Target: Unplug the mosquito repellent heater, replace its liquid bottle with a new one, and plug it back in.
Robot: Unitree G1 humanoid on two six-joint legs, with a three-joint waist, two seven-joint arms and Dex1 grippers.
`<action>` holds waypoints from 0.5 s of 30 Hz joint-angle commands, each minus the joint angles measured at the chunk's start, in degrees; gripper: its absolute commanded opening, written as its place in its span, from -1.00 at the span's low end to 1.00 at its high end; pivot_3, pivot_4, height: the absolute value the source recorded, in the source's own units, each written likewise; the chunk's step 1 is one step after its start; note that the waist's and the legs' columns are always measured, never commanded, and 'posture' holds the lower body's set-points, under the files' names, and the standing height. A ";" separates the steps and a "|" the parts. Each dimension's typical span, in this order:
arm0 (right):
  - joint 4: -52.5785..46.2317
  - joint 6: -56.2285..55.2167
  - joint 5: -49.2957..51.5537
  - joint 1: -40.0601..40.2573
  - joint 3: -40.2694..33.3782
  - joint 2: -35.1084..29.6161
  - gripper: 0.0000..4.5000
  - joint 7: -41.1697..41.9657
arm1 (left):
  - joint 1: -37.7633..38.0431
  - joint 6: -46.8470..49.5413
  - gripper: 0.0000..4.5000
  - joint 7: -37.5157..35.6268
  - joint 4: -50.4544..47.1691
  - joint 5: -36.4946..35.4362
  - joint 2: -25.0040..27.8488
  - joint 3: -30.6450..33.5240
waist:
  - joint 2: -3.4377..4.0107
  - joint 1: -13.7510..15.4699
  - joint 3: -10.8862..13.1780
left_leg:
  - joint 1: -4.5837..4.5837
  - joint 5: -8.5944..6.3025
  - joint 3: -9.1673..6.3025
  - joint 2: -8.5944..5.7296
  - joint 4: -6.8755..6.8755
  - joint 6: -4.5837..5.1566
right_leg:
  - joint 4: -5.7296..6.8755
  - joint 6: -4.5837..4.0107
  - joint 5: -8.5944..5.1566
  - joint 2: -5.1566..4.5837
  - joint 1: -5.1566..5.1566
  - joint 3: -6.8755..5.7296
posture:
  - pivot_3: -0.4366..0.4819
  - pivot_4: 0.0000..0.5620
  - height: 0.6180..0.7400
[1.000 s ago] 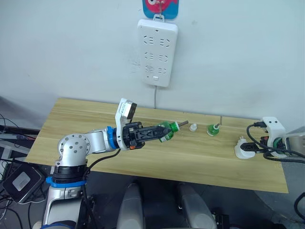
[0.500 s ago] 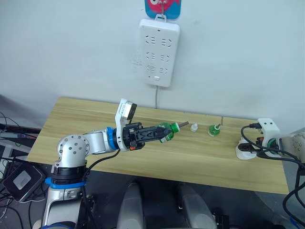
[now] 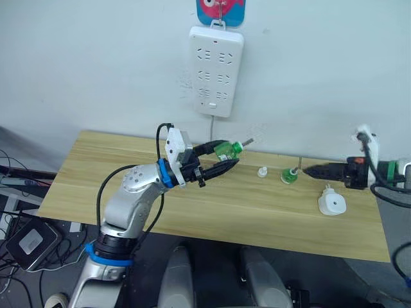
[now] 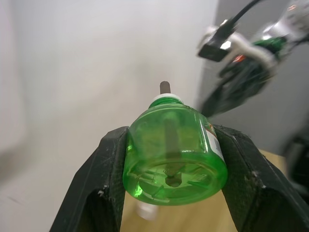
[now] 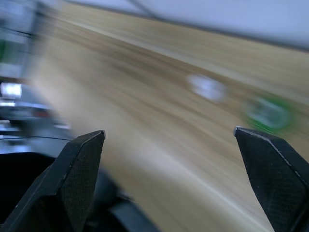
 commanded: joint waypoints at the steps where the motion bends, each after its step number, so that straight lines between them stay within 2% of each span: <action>1: -1.91 4.08 13.07 -3.37 -8.30 7.82 0.99 -11.11 | 0.04 -10.67 0.00 2.28 -0.40 4.78 -2.51 -0.01 | 0.00 0.00 0.00 | -0.05 0.00 -0.01 -0.01 0.01 0.00 | -0.02 0.03 0.02 -0.01 -0.01 0.00 | -0.13 0.07 1.00; 3: -1.75 4.07 20.09 -4.87 -10.44 12.75 0.99 -19.18 | -0.31 -13.36 0.00 4.15 0.39 6.09 -4.07 0.39 | 0.00 -0.02 0.00 | -0.12 0.00 -0.02 -0.06 0.04 0.01 | -0.03 0.08 0.05 -0.03 -0.04 0.00 | -0.14 0.06 1.00; 6: -3.02 -0.76 32.20 -3.43 -8.11 14.60 0.99 -31.41 | -0.94 -15.69 0.00 4.45 0.92 6.81 -4.95 0.08 | 0.01 0.10 0.00 | -0.21 -0.01 -0.06 -0.10 0.05 0.03 | -0.03 0.10 0.06 -0.05 -0.09 -0.02 | -0.15 0.06 1.00; 8: -3.53 -7.10 42.12 -1.14 -4.39 12.96 0.99 -39.97 | -1.17 -16.07 0.00 4.56 1.11 6.62 -5.09 -0.03 | 0.00 0.11 0.00 | -0.25 -0.02 -0.07 -0.13 0.05 0.05 | -0.03 0.12 0.07 -0.08 -0.11 -0.03 | -0.15 0.06 1.00; 10: -3.82 -11.77 49.36 1.04 -1.33 9.45 0.99 -44.98 | -1.31 -16.45 0.00 4.23 1.44 6.41 -4.85 -0.12 | 0.00 0.05 0.00 | -0.26 -0.05 -0.07 -0.17 0.05 0.10 | -0.04 0.13 0.07 -0.12 -0.11 -0.02 | -0.15 0.06 1.00; 12: -4.17 -15.18 54.15 3.10 1.16 5.50 0.99 -47.66 | -1.46 -16.91 0.00 3.64 1.97 6.26 -4.54 -0.18 | 0.00 -0.04 0.00 | -0.27 -0.05 -0.06 -0.19 0.05 0.11 | -0.05 0.13 0.07 -0.13 -0.12 -0.02 | -0.15 0.06 1.00; 15: -5.17 -18.38 56.03 4.59 3.60 2.46 0.99 -47.83 | -1.72 -16.95 0.00 3.76 2.47 5.88 -4.56 0.01 | 0.00 -0.19 0.00 | -0.25 -0.05 -0.07 -0.19 0.05 0.12 | -0.03 0.14 0.07 -0.14 -0.11 -0.02 | -0.17 0.06 1.00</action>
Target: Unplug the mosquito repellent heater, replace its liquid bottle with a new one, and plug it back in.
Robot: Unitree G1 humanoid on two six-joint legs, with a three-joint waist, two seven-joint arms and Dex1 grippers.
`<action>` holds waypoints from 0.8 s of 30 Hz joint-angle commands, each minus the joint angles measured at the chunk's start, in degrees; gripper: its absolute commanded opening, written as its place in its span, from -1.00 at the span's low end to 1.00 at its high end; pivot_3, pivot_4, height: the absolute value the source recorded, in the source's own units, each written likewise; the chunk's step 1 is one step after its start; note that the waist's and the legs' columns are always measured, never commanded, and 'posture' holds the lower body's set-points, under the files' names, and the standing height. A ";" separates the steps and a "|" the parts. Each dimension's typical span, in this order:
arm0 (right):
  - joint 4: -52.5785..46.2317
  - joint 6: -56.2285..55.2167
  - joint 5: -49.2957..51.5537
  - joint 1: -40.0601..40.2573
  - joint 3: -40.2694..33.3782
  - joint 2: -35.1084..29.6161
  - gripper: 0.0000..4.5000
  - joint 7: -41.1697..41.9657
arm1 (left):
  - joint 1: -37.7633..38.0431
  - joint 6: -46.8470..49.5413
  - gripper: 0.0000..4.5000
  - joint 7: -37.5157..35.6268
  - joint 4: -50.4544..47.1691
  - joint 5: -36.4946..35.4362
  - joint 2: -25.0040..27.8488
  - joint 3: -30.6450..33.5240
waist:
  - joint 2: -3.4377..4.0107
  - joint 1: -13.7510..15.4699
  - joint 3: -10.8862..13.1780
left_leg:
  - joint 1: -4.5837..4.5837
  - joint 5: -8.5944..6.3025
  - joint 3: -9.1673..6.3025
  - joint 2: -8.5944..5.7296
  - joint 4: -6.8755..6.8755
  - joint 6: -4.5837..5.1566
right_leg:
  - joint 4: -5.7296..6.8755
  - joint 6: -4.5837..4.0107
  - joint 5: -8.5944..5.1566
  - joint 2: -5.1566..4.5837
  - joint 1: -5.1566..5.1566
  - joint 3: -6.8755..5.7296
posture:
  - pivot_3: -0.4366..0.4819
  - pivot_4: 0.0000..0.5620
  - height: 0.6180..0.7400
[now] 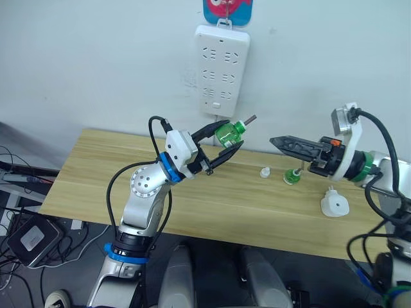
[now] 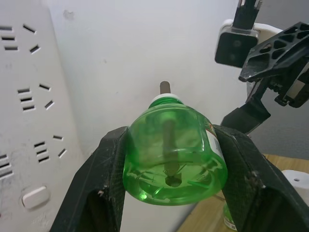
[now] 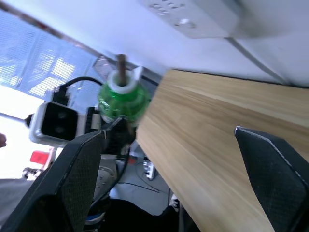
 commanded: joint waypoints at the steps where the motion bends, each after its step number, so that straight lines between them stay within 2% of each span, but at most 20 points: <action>1: -2.80 -3.94 3.60 0.87 1.59 -2.23 0.99 0.13 | -0.71 -1.33 0.00 -0.09 -0.48 -0.95 -0.45 0.18 | 0.00 -0.21 0.00 | 0.01 0.01 -0.01 0.01 0.00 0.01 | 0.01 0.01 0.00 0.00 0.00 -0.01 | -0.17 0.06 1.00; 13: -4.08 -7.86 3.60 1.63 5.43 -6.44 0.99 3.42 | -0.98 -1.35 0.00 -0.50 -0.19 -1.52 -0.47 0.10 | 0.00 -0.98 0.00 | 0.01 0.03 -0.04 0.01 -0.01 0.05 | 0.02 0.03 -0.02 0.00 0.00 -0.03 | -0.17 0.06 1.00; 17: -6.17 -10.95 3.60 -0.96 8.31 -2.81 0.99 1.33 | -0.96 -0.85 0.00 -0.58 -0.33 -1.57 -1.15 -0.59 | 0.00 -1.24 0.00 | 0.02 0.04 -0.03 0.01 0.00 0.05 | 0.02 0.11 -0.07 0.00 0.00 -0.02 | -0.17 0.06 1.00; 24: -10.75 -19.18 3.60 -4.31 13.66 6.75 0.99 -7.94 | -0.87 -0.19 0.00 0.63 -1.06 -1.00 -2.66 -1.47 | 0.00 -1.27 0.00 | -0.01 0.04 -0.09 0.00 -0.03 0.06 | 0.02 0.18 -0.10 0.01 -0.02 -0.07 | -0.16 0.05 1.00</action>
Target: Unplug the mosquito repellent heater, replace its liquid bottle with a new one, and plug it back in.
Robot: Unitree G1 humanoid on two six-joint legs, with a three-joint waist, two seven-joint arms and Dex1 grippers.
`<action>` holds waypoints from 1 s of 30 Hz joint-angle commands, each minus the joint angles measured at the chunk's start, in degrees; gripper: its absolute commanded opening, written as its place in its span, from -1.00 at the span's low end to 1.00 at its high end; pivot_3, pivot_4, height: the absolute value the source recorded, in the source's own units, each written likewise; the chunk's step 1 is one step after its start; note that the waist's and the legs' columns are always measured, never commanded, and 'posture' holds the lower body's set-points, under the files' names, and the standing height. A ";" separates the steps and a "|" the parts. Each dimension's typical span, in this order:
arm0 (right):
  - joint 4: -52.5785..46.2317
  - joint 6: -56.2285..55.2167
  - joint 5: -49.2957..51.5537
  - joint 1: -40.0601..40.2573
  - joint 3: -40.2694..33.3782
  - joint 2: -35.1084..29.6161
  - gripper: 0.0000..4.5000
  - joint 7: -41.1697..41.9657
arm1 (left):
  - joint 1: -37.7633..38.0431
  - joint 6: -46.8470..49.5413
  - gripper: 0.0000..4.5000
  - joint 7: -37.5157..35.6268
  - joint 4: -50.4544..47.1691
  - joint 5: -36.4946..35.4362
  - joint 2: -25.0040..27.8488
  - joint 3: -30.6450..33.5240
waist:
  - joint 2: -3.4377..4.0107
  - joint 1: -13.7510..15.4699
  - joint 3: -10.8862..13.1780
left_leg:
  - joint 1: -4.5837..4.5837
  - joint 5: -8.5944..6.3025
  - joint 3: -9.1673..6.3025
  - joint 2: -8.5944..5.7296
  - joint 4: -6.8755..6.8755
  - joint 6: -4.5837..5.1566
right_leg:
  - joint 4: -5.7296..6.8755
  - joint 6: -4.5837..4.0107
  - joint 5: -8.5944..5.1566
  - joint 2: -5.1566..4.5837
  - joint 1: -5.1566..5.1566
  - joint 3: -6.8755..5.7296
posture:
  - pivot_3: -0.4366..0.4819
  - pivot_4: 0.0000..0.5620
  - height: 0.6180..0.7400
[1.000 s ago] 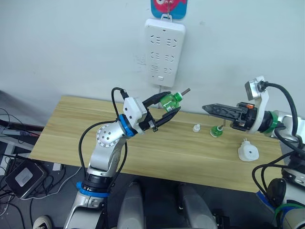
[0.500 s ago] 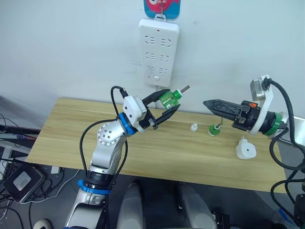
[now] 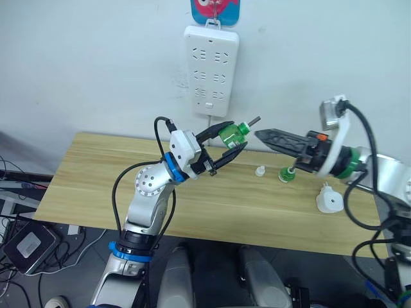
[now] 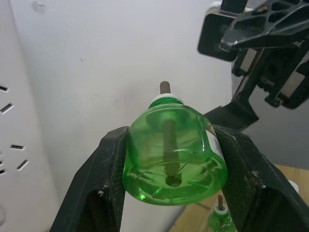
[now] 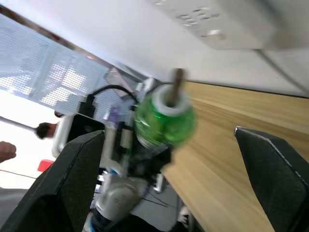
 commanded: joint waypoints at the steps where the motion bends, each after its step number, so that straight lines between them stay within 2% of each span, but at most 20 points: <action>1: -2.53 -4.16 1.46 -1.83 0.40 1.44 0.99 -3.88 | -0.47 -0.27 0.00 0.94 -2.74 -0.43 -0.66 -0.33 | 0.00 0.00 0.00 | 0.00 0.00 0.00 -0.01 0.00 0.00 | 0.00 0.00 0.00 0.00 0.00 0.01 | -0.16 0.05 1.00; 8: -2.48 -7.38 1.46 -2.18 1.35 2.83 0.99 -7.66 | -0.30 0.04 0.00 1.31 -3.36 -0.57 -0.69 -0.49 | 0.00 0.08 0.00 | -0.01 0.00 -0.01 0.00 0.00 0.00 | 0.00 -0.01 0.01 0.00 0.00 -0.01 | -0.15 0.04 1.00; 11: -2.65 -7.45 1.46 -2.02 1.35 2.87 0.75 -7.64 | -0.11 -0.10 0.00 1.37 -3.46 -0.48 -0.68 -0.59 | 0.00 0.07 0.00 | 0.00 0.00 -0.02 0.00 0.00 0.00 | 0.01 -0.06 0.03 0.00 -0.01 -0.02 | -0.13 0.02 1.00; 12: -2.62 -7.42 1.46 -2.07 1.43 2.89 0.55 -7.61 | -0.10 -0.11 0.00 1.41 -3.43 -0.47 -0.70 -0.60 | 0.00 0.08 0.00 | -0.01 0.00 -0.02 0.01 0.00 0.00 | 0.01 -0.12 0.07 0.00 -0.01 -0.02 | -0.13 0.02 1.00; 20: -3.09 -6.51 1.46 -3.27 2.93 3.49 -0.66 -7.60 | -0.06 -0.23 0.00 1.48 -3.58 -0.47 -0.94 -0.99 | 0.00 0.08 0.00 | -0.01 0.00 -0.02 0.00 0.00 0.01 | 0.01 -0.18 0.10 0.00 -0.01 -0.02 | -0.13 0.02 1.00; 30: -2.83 -6.32 1.46 -3.20 3.70 3.37 -0.67 -7.76 | 0.16 -0.43 0.00 1.84 -3.78 0.34 -0.61 -1.38 | 0.00 0.11 0.00 | -0.01 0.00 -0.02 0.00 0.00 0.01 | 0.01 -0.18 0.10 0.00 -0.01 -0.02 | -0.11 0.01 1.00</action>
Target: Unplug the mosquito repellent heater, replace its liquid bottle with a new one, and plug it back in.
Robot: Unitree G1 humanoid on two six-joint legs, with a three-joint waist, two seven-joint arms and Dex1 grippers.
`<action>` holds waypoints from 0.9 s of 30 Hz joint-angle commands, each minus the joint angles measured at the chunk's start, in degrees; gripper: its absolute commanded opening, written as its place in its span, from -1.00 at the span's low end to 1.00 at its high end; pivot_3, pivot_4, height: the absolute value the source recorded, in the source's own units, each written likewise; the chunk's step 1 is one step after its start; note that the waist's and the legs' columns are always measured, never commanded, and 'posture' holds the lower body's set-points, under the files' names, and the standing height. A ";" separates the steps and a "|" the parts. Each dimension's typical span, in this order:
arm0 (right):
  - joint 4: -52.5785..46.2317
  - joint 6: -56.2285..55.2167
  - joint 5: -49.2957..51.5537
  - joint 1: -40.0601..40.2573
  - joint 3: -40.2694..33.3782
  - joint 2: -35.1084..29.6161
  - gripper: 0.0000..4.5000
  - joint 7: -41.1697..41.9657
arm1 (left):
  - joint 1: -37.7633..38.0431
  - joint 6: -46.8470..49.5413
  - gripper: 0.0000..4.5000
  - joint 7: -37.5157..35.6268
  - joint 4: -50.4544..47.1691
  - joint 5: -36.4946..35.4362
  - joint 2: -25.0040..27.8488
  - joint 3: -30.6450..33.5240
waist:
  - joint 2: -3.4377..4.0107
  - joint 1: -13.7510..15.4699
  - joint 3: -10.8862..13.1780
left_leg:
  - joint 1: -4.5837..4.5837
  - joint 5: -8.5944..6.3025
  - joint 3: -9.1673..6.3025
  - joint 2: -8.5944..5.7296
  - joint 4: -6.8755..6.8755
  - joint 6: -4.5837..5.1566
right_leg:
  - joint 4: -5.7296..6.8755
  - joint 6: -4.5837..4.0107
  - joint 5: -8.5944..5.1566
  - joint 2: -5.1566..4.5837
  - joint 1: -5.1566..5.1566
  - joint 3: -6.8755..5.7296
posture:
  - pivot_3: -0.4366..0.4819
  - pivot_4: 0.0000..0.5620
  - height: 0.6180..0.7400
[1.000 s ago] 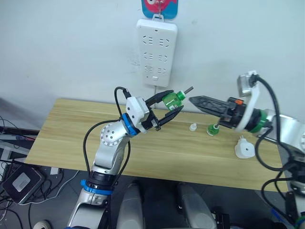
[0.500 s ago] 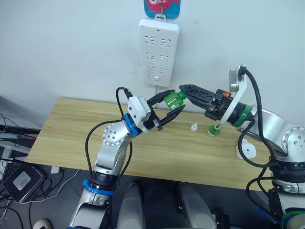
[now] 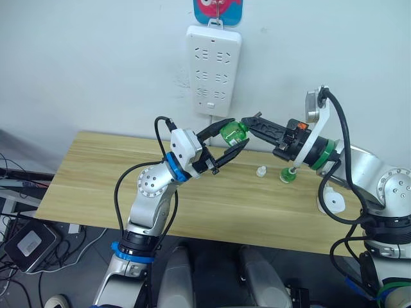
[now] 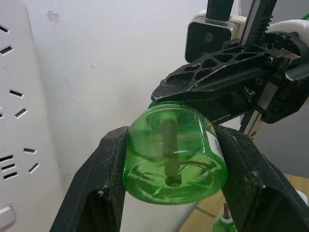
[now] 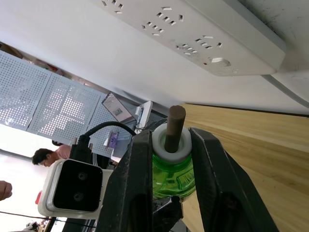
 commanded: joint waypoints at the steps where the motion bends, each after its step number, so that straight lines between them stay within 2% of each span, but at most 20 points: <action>1: -1.85 0.39 1.43 -0.36 0.55 -0.09 -0.67 0.13 | 0.04 -0.99 0.16 0.13 -2.79 0.96 0.09 -1.15 | 0.00 0.01 0.00 | 0.00 0.00 0.00 0.00 0.00 0.00 | 0.00 0.00 0.00 0.00 0.00 0.00 | -0.11 0.01 1.00; 2: -1.59 0.19 1.43 0.01 0.15 -0.09 -0.67 0.04 | 0.16 -0.91 0.32 0.09 -2.81 1.03 0.28 -1.15 | 0.00 0.01 0.00 | 0.00 0.00 0.00 0.00 0.00 0.00 | 0.00 0.00 0.00 0.00 0.00 0.00 | -0.11 0.01 1.00; 3: -1.28 0.06 1.43 0.42 -0.36 -0.12 -0.67 0.03 | 0.24 -1.05 0.38 0.01 -2.81 1.16 0.44 -1.12 | 0.00 0.01 0.00 | 0.00 0.00 0.00 0.00 0.00 0.00 | 0.00 0.00 0.00 0.00 0.00 0.00 | -0.11 0.01 1.00; 7: -0.34 0.13 1.43 1.34 -2.87 0.65 -0.67 0.71 | 0.27 -2.23 0.96 1.09 -2.64 1.98 0.34 -0.70 | 0.00 0.05 0.00 | 0.00 0.00 0.00 0.00 0.00 0.00 | 0.00 0.00 0.00 0.00 0.00 0.00 | -0.11 0.01 1.00; 16: 0.71 2.27 1.43 1.77 -6.69 4.02 -0.67 1.54 | 0.20 -1.46 0.98 1.37 -2.62 0.67 -0.01 -0.68 | 0.00 0.03 0.00 | 0.00 0.00 0.00 0.00 -0.01 0.00 | 0.01 0.00 0.00 0.00 -0.01 0.00 | -0.13 0.03 1.00; 27: 0.16 4.41 1.43 1.79 -7.00 5.20 -0.67 1.52 | -0.40 -0.73 0.98 1.11 -2.55 -0.32 0.03 -0.28 | 0.00 0.00 0.00 | 0.00 0.00 0.01 0.00 -0.01 0.01 | 0.01 0.00 0.00 0.00 -0.02 0.01 | -0.13 0.03 1.00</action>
